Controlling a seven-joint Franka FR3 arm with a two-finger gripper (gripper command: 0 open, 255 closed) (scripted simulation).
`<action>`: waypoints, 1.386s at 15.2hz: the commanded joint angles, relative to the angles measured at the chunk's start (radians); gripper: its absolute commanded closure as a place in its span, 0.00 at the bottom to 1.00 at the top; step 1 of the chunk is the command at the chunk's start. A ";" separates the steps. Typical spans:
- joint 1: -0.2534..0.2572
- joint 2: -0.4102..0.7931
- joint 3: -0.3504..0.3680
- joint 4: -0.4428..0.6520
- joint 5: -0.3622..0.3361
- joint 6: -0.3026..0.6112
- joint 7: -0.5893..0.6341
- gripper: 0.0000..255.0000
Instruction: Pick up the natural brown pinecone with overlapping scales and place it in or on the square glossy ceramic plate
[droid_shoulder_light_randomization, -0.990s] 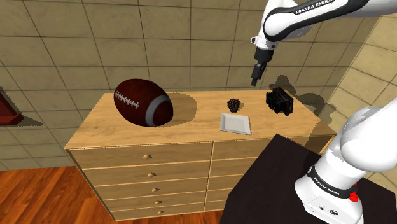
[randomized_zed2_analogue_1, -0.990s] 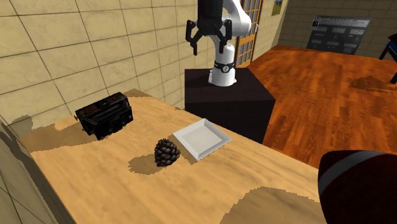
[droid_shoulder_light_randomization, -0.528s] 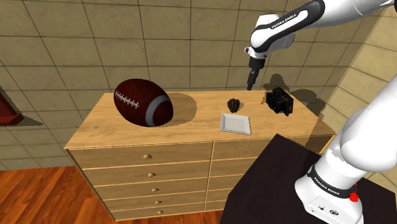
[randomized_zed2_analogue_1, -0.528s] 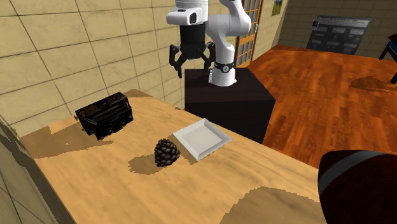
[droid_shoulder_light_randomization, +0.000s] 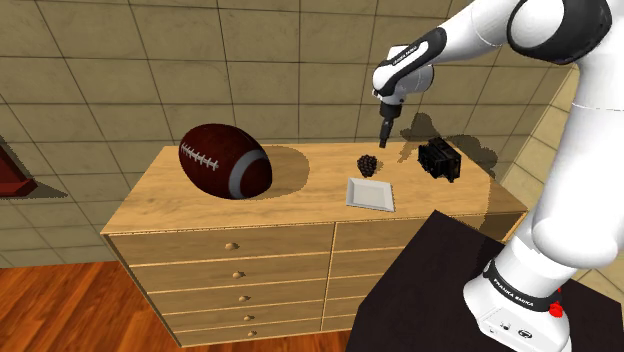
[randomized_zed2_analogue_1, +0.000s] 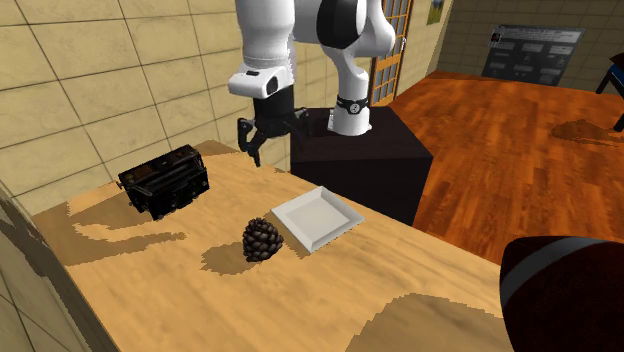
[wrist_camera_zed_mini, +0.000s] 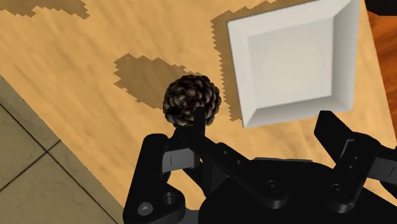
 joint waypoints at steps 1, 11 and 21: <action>-0.024 0.085 0.009 0.069 0.033 0.004 -0.052 0.00; -0.139 0.438 0.072 0.407 0.110 -0.015 -0.194 0.00; -0.147 0.481 0.083 0.398 0.123 0.036 -0.202 0.00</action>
